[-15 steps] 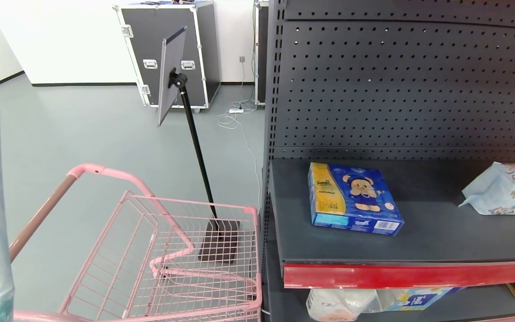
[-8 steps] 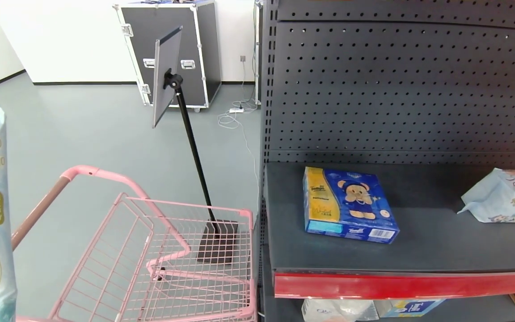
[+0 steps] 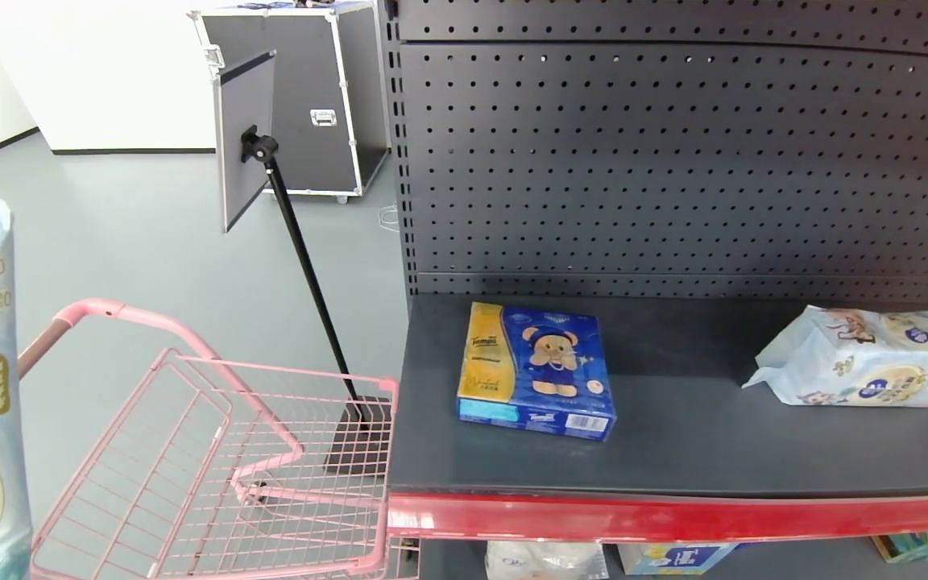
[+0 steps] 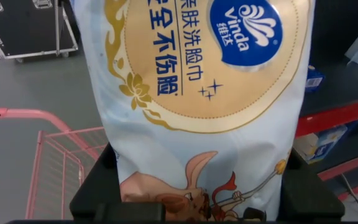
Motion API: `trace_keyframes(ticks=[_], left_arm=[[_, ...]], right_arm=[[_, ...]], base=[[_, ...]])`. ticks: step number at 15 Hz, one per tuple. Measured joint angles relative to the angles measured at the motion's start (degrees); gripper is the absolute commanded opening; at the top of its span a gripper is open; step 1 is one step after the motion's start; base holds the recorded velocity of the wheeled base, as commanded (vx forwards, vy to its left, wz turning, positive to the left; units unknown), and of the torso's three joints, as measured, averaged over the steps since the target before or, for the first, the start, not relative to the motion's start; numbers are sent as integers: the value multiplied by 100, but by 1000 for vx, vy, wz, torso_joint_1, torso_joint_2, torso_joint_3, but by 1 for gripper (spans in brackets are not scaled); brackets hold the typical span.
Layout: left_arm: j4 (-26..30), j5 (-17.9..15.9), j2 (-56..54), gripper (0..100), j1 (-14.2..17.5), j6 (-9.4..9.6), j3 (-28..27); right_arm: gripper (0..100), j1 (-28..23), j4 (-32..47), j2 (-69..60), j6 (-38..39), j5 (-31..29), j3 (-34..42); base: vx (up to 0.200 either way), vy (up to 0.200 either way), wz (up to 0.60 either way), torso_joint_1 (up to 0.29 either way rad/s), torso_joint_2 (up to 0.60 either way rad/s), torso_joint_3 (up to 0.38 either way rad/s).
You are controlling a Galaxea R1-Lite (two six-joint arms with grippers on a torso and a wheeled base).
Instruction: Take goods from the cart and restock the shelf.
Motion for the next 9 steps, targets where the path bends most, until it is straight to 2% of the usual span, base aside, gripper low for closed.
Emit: trace_keyframes(ticks=[9], left_arm=[[6, -20, 9, 0, -10, 60, 61]], right_arm=[[100, 0, 0, 0, -1, 2, 0]], base=[[0, -200, 0, 0, 2, 3]])
